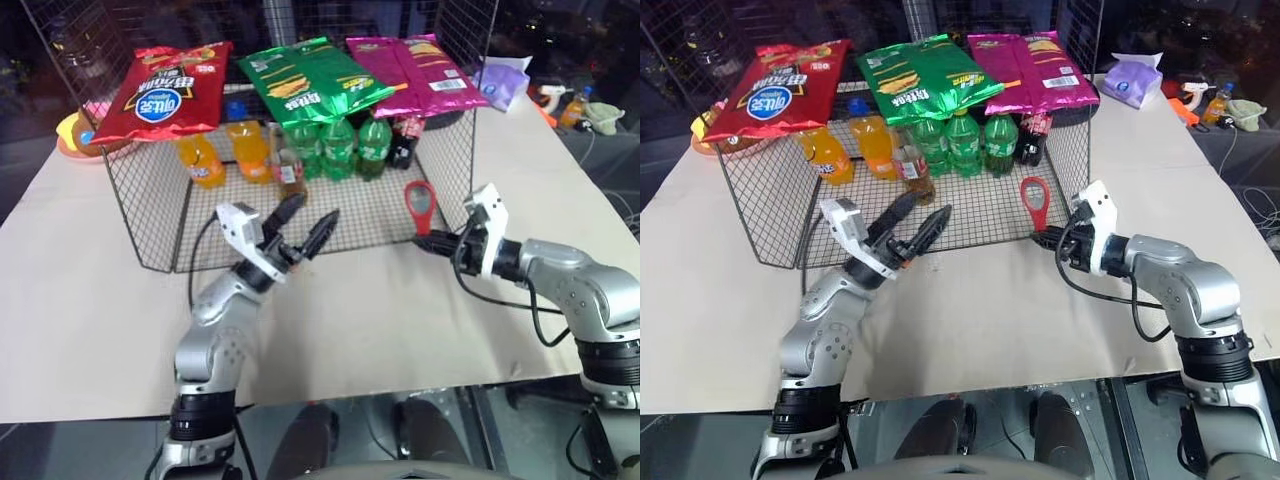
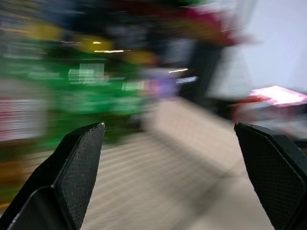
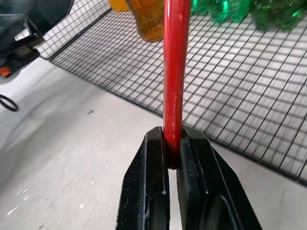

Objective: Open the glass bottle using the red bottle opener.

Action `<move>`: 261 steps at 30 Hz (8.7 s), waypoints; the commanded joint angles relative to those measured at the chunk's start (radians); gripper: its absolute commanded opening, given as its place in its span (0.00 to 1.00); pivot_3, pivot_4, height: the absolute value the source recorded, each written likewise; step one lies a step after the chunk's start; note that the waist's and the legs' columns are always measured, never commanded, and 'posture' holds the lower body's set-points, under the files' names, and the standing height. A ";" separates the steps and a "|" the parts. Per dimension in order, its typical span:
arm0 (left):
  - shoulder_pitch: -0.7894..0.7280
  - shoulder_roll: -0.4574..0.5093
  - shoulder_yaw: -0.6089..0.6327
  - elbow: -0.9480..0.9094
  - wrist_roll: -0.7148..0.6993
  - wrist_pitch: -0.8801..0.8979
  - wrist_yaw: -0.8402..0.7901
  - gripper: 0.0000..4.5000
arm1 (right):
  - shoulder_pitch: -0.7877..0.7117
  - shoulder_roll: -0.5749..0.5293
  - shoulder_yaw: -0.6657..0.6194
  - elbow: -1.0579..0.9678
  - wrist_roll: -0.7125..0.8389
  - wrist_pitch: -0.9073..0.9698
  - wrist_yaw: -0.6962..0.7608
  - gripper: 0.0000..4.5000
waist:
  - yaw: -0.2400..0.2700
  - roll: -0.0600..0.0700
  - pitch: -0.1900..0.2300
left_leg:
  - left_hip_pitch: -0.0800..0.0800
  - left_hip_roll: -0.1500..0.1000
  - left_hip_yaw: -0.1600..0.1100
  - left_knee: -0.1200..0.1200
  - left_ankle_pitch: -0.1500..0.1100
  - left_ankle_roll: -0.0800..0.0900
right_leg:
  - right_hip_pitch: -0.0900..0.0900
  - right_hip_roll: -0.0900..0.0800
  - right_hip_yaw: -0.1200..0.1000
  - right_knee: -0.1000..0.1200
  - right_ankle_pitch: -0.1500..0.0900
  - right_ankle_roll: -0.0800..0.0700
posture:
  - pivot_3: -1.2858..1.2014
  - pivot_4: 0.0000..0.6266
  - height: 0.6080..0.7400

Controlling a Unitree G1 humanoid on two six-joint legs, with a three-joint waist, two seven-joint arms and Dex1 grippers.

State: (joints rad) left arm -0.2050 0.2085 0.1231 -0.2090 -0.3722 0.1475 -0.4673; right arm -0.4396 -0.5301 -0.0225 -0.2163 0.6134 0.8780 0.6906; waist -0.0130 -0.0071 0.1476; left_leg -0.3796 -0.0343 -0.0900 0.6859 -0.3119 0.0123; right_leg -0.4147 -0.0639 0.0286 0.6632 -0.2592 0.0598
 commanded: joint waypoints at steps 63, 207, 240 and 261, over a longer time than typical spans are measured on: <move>-0.362 -0.022 -0.082 0.508 0.397 -0.277 0.377 0.62 | 0.030 0.057 0.038 -0.033 -0.087 -0.107 -0.010 0.00 | -0.003 0.000 0.000 | -0.002 -0.004 -0.002 0.000 0.000 0.000 | -0.002 -0.002 -0.002 0.001 0.000 0.000 | 0.52 0.24 1.00; -0.069 0.126 -0.167 0.157 -0.067 -0.231 -0.444 0.36 | -0.023 0.121 0.389 0.192 -1.124 -1.333 -0.336 0.00 | -0.004 0.001 -0.001 | 0.006 -0.001 0.001 0.001 0.000 0.000 | 0.005 0.001 0.001 0.001 0.000 0.000 | 0.52 0.24 1.00; -0.076 0.111 -0.169 0.191 -0.055 -0.239 -0.437 0.36 | -0.307 -0.030 0.301 0.283 -1.268 -1.474 -0.432 0.00 | -0.002 0.001 0.000 | 0.019 0.000 0.001 -0.002 0.000 0.000 | 0.017 0.001 0.001 -0.001 0.000 0.000 | 0.52 0.24 1.00; -0.070 0.108 -0.155 0.198 -0.060 -0.257 -0.421 0.36 | -0.238 0.035 0.206 0.319 -1.100 -1.355 -0.487 0.00 | -0.003 0.001 0.000 | 0.019 0.000 0.001 -0.003 0.000 0.000 | 0.017 0.002 0.001 -0.002 0.000 0.000 | 0.52 0.24 1.00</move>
State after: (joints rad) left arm -0.2910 0.3102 -0.0396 -0.0476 -0.4685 -0.1157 -0.9094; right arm -0.6850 -0.5071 0.2135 0.1111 -0.5398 -0.4956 0.1984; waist -0.0160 -0.0057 0.1478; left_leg -0.3606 -0.0337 -0.0892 0.6826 -0.3118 0.0124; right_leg -0.3973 -0.0620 0.0293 0.6614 -0.2594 0.0596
